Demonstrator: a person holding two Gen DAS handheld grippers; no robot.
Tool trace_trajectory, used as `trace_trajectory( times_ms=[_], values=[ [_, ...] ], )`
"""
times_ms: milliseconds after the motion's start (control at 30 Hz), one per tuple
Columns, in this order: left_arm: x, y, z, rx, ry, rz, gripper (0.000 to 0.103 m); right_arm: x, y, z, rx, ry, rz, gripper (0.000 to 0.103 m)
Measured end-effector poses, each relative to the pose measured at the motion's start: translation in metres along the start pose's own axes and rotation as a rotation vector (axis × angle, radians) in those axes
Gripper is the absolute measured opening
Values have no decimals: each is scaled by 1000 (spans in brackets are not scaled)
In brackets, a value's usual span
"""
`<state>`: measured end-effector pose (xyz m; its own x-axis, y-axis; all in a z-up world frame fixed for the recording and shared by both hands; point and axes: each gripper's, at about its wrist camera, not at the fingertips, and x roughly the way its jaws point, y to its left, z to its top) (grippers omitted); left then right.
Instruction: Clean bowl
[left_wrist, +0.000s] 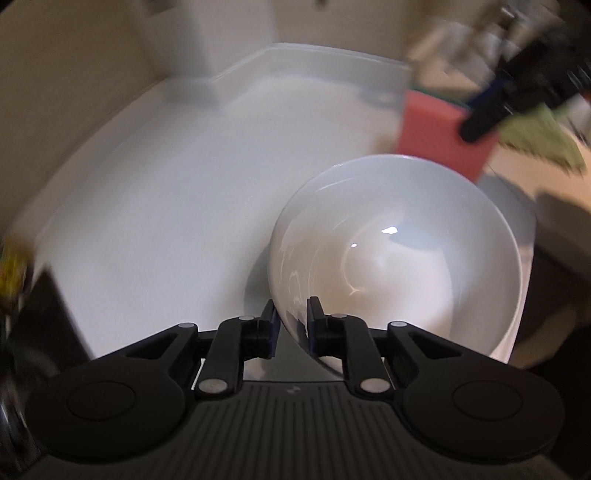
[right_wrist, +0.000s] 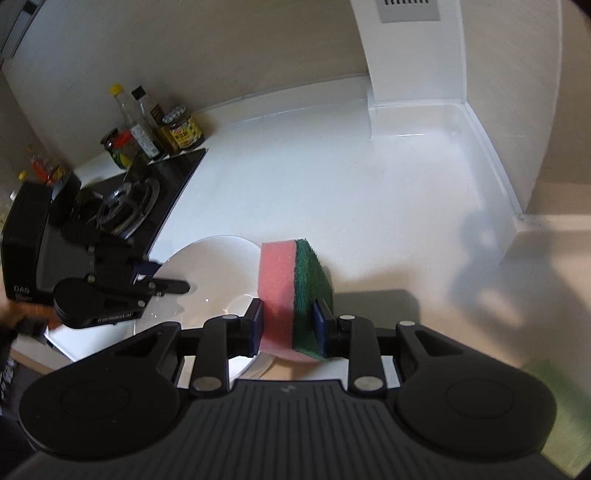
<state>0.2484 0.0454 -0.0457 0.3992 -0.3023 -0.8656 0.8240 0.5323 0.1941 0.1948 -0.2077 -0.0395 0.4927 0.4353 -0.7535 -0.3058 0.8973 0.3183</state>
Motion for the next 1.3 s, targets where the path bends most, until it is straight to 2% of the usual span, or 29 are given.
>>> trace_trajectory(
  times_ms=[100, 200, 267, 300, 333, 367, 433, 467, 533, 667, 700, 800, 867, 933, 1000, 1067, 1167, 1233, 1300],
  values=[
    [6, 6, 10, 78, -17, -54, 18, 3, -1, 7, -12, -8, -12, 24],
    [15, 11, 15, -20, -31, -37, 18, 5, -3, 6, -3, -24, -17, 24],
    [10, 14, 8, -166, -14, -6, 23, 2, -8, 1, 31, -38, 5, 24],
    [7, 15, 4, -274, 6, 23, 23, 1, -10, -2, 51, -41, 15, 24],
    [4, 15, 1, -344, 19, 39, 22, -1, -11, -5, 71, -45, 24, 24],
    [0, 15, -5, -450, 36, 50, 16, -2, -11, -8, 81, -44, 31, 24],
    [-5, 12, -14, -570, 36, 33, 16, -4, -10, -14, 98, -40, 44, 24],
    [-4, 9, -15, -567, 28, 45, 13, -5, -9, -17, 107, -39, 51, 24],
    [-1, 4, -13, -475, 24, 65, 12, -7, -4, -19, 92, -32, 45, 24],
    [7, 4, -1, -194, 6, 22, 16, -4, -5, -10, 68, -12, 31, 24],
    [7, 0, 2, -92, -4, 15, 16, -3, -6, -8, 67, -12, 29, 24],
    [8, 2, 8, 45, -14, -30, 18, 4, -6, 0, 53, -22, 4, 24],
    [7, 9, 10, -4, -27, -44, 18, 8, -5, 5, 46, -27, -10, 24],
    [2, 16, 8, -141, -42, -14, 24, 8, -7, 4, 53, -32, -5, 24],
    [-8, 22, -3, -378, -15, 7, 24, 7, -8, 2, 59, -35, 2, 24],
    [-19, 19, -15, -548, -10, 12, 15, 4, -9, -3, 69, -38, 13, 24],
    [-21, 6, -22, -601, 8, 34, 16, 1, -7, -9, 77, -35, 22, 24],
    [-20, 1, -21, -572, 15, 52, 15, -1, -3, -11, 64, -31, 16, 24],
    [-17, -1, -16, -473, 30, 65, 14, -2, 0, -11, 36, -20, 13, 24]
  ],
)
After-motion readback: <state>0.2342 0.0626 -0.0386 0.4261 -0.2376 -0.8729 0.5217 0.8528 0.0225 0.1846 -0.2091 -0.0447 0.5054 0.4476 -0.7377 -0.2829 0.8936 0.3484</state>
